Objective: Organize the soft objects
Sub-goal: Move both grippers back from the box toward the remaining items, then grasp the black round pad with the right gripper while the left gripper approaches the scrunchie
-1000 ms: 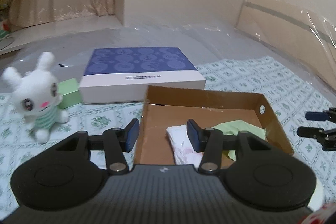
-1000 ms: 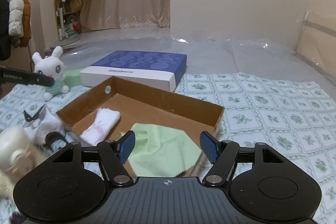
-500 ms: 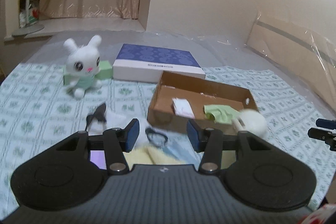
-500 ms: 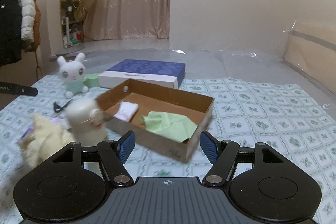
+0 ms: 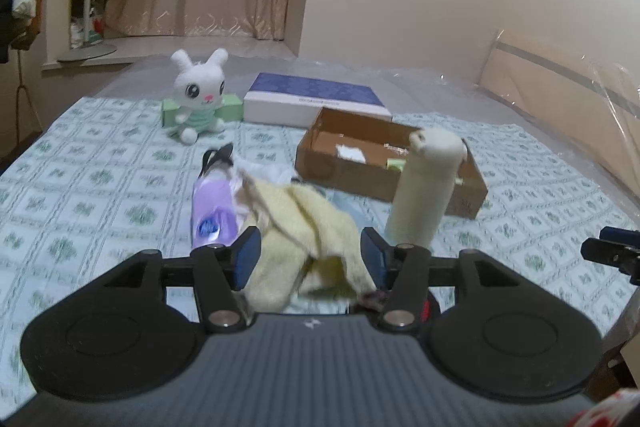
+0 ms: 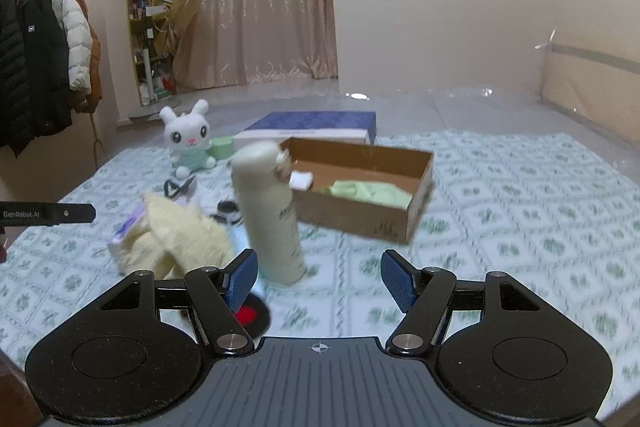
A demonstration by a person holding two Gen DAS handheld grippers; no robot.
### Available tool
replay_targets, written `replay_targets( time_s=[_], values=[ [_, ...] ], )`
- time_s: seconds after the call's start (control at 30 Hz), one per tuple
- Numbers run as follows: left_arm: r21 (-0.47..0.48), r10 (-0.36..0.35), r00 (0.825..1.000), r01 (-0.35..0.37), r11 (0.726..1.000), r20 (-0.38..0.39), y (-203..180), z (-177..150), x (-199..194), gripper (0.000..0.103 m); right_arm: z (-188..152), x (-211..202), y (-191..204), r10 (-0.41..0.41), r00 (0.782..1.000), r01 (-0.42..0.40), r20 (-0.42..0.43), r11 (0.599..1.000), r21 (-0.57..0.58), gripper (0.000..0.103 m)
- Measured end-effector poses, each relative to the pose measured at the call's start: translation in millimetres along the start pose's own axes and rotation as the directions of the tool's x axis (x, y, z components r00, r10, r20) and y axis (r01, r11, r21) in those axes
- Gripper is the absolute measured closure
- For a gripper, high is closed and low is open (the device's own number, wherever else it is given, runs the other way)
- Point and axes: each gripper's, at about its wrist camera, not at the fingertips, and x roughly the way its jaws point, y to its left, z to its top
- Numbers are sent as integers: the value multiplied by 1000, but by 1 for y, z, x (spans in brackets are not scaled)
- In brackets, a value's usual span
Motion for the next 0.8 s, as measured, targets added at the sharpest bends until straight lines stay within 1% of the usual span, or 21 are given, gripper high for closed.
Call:
replay_targets(
  time_s=[0.17, 0.2, 0.33, 0.43, 0.5, 0.53, 0.6, 0.63, 0.7, 0.73, 0.8],
  values=[
    [-38, 12, 1000, -13, 999, -29, 0, -30, -18, 48, -24, -14, 18, -8, 999, 8, -33, 1000, 12, 35],
    [-41, 9, 999, -11, 999, -37, -1, -35, -21, 46, -28, -16, 22, -12, 999, 13, -41, 1000, 13, 35],
    [-39, 12, 997, -15, 999, -78, -1, -54, -27, 44, -45, -25, 33, -23, 998, 23, -59, 1000, 8, 35],
    [-49, -3, 995, -2, 999, -102, -2, -64, -27, 38, -56, -29, 38, -18, 997, 20, -75, 1000, 18, 35],
    [-42, -4, 994, -1, 999, -109, -5, -67, -26, 31, -61, -29, 40, -15, 996, 18, -87, 999, 27, 35],
    [-37, -3, 994, -1, 999, -110, -6, -68, -26, 30, -63, -28, 41, -13, 996, 16, -93, 999, 33, 35],
    [-34, -5, 994, 1, 999, -113, -7, -69, -25, 24, -65, -28, 43, -9, 994, 13, -105, 999, 38, 34],
    [-35, -6, 994, 2, 999, -113, -7, -68, -25, 23, -66, -28, 45, -10, 994, 14, -106, 999, 37, 33],
    [-31, -1, 994, -2, 1000, -113, -8, -67, -23, 17, -66, -28, 47, -13, 994, 17, -107, 999, 34, 27],
    [-26, 2, 993, -5, 1000, -115, -8, -67, -22, 17, -66, -27, 47, -14, 994, 18, -108, 999, 34, 23],
    [-19, 2, 993, -4, 1000, -119, -8, -67, -20, 16, -66, -26, 47, -17, 994, 21, -110, 999, 36, 20]
  ],
)
